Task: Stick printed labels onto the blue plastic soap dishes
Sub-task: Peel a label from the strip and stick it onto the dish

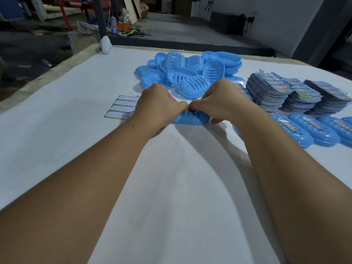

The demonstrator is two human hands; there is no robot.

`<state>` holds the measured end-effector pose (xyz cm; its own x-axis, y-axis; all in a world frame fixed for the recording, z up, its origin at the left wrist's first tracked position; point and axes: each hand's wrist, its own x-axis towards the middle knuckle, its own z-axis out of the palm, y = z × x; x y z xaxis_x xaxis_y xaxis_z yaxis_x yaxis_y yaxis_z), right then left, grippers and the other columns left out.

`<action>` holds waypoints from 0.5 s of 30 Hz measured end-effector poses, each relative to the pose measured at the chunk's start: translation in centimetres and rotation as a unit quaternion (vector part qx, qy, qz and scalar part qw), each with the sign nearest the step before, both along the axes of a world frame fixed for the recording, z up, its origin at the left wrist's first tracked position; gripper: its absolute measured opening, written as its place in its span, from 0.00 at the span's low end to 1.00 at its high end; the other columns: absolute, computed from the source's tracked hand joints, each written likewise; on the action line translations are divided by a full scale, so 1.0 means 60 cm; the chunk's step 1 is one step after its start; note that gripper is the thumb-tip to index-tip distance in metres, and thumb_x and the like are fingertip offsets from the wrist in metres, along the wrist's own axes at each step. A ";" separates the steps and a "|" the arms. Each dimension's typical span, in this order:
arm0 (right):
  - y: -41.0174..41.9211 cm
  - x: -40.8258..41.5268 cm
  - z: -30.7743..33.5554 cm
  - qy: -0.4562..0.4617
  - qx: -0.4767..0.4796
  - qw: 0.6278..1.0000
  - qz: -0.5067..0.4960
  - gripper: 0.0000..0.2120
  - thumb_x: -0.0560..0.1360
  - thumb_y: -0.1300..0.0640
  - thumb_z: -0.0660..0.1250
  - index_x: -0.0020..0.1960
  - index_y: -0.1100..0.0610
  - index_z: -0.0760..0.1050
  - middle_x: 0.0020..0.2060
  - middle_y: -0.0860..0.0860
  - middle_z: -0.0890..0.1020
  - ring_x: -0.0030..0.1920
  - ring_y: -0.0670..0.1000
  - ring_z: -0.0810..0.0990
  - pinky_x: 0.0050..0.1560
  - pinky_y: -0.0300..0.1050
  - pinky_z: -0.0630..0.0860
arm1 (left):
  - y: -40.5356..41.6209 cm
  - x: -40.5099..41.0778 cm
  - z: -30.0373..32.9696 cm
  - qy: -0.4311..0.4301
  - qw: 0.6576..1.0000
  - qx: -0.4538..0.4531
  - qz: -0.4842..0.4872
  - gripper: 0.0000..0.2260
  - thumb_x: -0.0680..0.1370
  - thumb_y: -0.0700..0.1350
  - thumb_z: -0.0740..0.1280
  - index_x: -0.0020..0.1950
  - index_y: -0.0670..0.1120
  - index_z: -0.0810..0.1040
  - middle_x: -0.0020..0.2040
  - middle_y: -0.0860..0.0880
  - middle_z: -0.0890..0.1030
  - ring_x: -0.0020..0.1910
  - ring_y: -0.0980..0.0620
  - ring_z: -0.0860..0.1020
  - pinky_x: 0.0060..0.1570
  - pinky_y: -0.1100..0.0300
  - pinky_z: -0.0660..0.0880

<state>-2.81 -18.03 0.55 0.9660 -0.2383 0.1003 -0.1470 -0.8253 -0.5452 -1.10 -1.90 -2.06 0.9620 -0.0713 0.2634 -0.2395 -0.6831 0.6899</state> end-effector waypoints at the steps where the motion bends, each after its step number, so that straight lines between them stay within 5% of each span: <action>1: 0.000 -0.001 0.000 0.000 -0.006 1.000 -0.001 0.23 0.63 0.44 0.76 0.41 0.66 0.82 0.26 0.54 0.80 0.26 0.55 0.84 0.37 0.53 0.84 | 0.000 -0.001 0.000 -0.005 1.000 0.003 0.000 0.18 0.70 0.52 0.74 0.27 0.46 0.71 0.23 0.53 0.70 0.30 0.52 0.71 0.31 0.59 0.63; 5: 0.002 -0.004 0.004 -0.003 -0.038 0.999 -0.003 0.21 0.63 0.42 0.75 0.41 0.61 0.83 0.31 0.54 0.85 0.26 0.54 0.84 0.40 0.52 0.85 | -0.001 -0.003 -0.001 -0.035 0.999 0.024 0.000 0.12 0.69 0.53 0.74 0.33 0.46 0.79 0.31 0.53 0.79 0.38 0.53 0.78 0.33 0.60 0.67; 11: 0.003 -0.010 0.008 -0.011 -0.111 0.994 -0.004 0.22 0.64 0.38 0.74 0.43 0.57 0.82 0.32 0.52 0.82 0.35 0.55 0.84 0.46 0.51 0.84 | 0.002 -0.001 -0.001 -0.103 0.989 0.110 0.015 0.11 0.71 0.56 0.72 0.36 0.52 0.75 0.35 0.55 0.73 0.40 0.48 0.76 0.40 0.59 0.67; 15: 0.003 -0.011 0.008 -0.007 -0.110 0.994 -0.009 0.23 0.64 0.37 0.75 0.42 0.57 0.82 0.27 0.51 0.82 0.28 0.52 0.84 0.41 0.47 0.83 | 0.007 0.001 -0.003 -0.130 0.984 0.124 0.013 0.12 0.71 0.59 0.72 0.42 0.52 0.76 0.36 0.57 0.70 0.41 0.49 0.74 0.40 0.57 0.66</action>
<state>-3.49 -17.88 1.02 0.9598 -0.2271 0.1653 -0.1571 -0.9219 -0.3543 -1.06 -1.48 -2.22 0.8663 -0.1416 0.4790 -0.3669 -0.8311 0.4179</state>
